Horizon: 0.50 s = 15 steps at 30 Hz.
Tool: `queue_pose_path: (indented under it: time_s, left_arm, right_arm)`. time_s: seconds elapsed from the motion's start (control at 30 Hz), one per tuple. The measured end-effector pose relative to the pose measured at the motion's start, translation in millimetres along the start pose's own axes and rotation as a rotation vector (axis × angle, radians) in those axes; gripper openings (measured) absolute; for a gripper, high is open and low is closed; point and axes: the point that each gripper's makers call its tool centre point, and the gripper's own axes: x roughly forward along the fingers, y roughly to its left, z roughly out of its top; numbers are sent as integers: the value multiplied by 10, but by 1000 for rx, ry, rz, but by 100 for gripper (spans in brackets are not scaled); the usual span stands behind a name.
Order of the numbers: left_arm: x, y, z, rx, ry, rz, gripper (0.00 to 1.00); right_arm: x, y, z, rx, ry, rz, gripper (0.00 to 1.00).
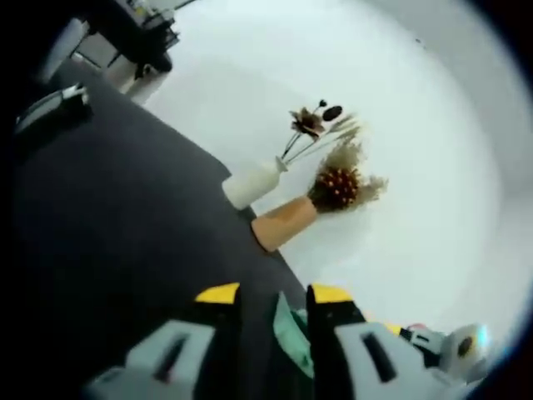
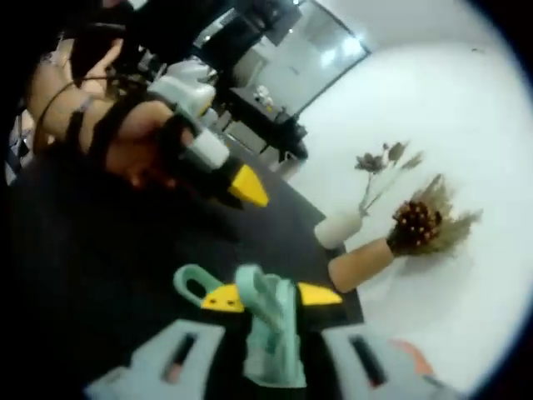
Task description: Pick up the broom and sweep the trash on the tabletop into the dustpan.
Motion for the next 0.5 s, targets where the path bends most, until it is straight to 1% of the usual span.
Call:
queue_pose_path:
  time_s: [0.1,0.23,0.3,0.33,0.37,0.4,0.47,0.5]
  left_arm:
    - [-4,5,1,-6,0,-1,32]
    - [-10,10,0,-11,0,0,32]
    - [-9,7,-5,-10,1,-1,32]
    - [-10,7,-7,-9,0,0,31]
    - [-10,8,-8,-7,0,1,31]
    - [-10,8,-9,-6,1,1,31]
    - [-9,12,-5,-8,0,2,31]
    - [-9,16,-3,-9,-1,3,31]
  right_arm:
    - [-46,19,62,-5,-4,-2,19]
    - [-123,74,186,-43,-13,3,18]
    - [-145,99,238,-49,-11,1,9]
    - [-140,22,277,-98,-18,-42,8]
    - [-105,-17,225,-95,4,-37,7]
    - [-84,-42,240,-93,6,-42,7]
    - [-65,-115,254,-71,12,-82,7]
    - [-21,-149,259,-55,27,-87,7]
